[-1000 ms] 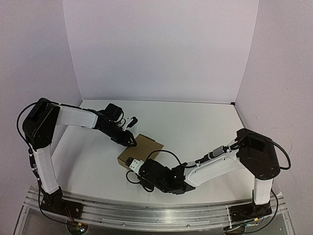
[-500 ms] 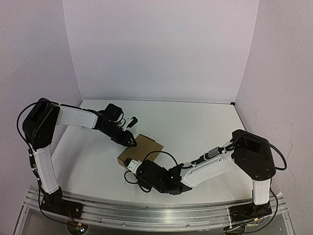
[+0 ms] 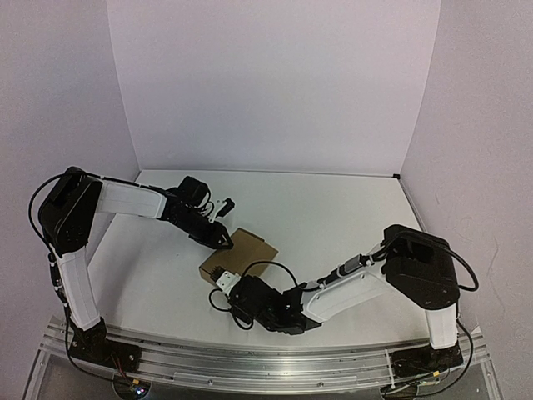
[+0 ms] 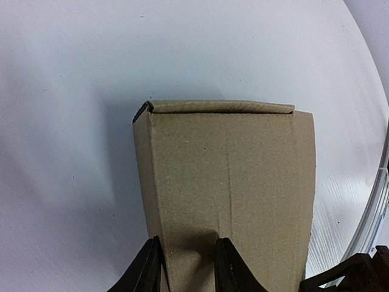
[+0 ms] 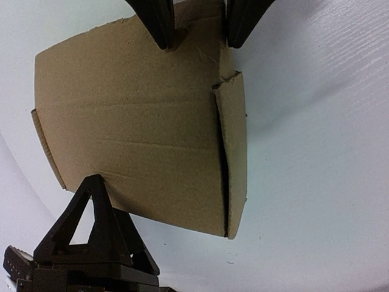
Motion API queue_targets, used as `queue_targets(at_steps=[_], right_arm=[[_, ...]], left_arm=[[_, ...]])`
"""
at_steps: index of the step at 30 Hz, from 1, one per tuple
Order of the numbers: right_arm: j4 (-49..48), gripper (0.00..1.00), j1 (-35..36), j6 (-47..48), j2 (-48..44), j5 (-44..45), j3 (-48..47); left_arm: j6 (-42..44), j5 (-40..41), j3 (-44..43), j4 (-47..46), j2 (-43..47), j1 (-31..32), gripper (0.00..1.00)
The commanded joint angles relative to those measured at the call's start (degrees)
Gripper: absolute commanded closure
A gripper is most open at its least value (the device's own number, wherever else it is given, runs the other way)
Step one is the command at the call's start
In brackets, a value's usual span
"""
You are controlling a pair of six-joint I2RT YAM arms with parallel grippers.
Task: Fold the paper box
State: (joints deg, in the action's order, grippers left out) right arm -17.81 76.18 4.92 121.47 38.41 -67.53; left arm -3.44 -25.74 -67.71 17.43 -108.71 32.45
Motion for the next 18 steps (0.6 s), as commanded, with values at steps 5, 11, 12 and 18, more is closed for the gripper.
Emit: queue_targets(at_steps=[5, 11, 12, 18], right_arm=[[-5.72, 0.66, -0.33, -8.38, 3.86, -3.83, -2.18], [-7.80, 0.65, -0.30, -8.76, 4.44, -7.04, -1.82], [-8.15, 0.64, -0.32, -8.71, 4.61, -8.07, -1.82], [-8.96, 0.62, -0.33, -9.66, 2.51, -9.89, -0.01]], left_arm=[[-0.03, 1.40, 2.58, 5.40, -1.09, 0.69, 0.71], [-0.15, 1.39, 2.62, 5.33, -1.18, 0.69, 0.71], [-0.16, 1.40, 2.60, 5.30, -1.16, 0.71, 0.71], [0.39, 1.56, 2.75, 5.22, -1.04, 0.69, 0.72]])
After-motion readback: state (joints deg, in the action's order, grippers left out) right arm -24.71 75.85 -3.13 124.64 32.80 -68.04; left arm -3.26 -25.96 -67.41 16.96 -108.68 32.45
